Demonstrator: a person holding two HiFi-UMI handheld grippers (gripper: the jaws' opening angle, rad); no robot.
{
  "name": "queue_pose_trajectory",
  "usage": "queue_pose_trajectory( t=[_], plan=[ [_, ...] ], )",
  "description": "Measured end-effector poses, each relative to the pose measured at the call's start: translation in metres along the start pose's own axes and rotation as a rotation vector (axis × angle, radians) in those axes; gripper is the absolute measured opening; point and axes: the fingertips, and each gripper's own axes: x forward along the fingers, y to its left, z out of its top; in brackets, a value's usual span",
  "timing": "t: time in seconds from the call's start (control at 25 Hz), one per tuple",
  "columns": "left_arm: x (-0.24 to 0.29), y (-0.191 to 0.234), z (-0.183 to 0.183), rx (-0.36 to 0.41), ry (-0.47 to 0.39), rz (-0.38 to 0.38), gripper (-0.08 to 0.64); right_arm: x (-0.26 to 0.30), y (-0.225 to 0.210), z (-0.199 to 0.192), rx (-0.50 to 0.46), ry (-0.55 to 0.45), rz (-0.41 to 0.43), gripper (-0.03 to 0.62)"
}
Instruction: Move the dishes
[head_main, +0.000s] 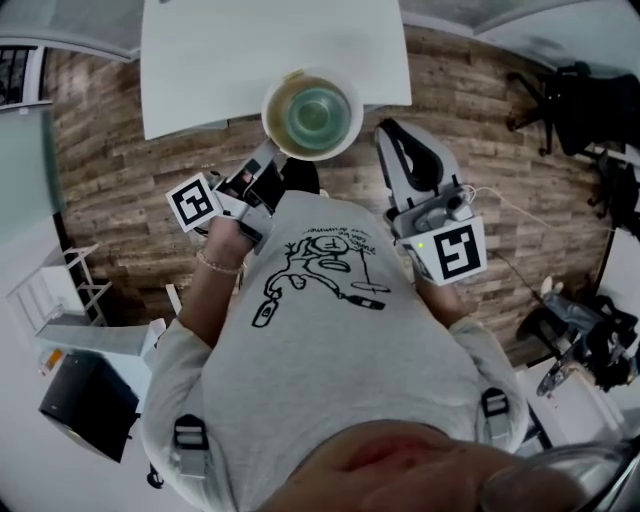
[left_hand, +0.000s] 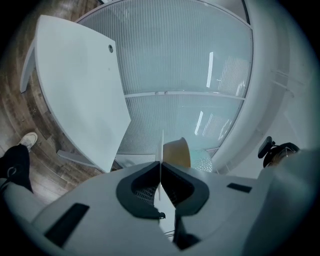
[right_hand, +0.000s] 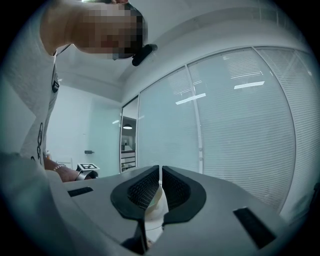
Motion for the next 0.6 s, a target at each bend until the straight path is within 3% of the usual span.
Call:
queue_pose_trajectory(
  t=[0.6],
  plan=[
    [0.061,0.004,0.104,-0.001,0.009,-0.002,0.009,0.111,-0.048,0.007,-0.034,0.015,0.020,0.040]
  ],
)
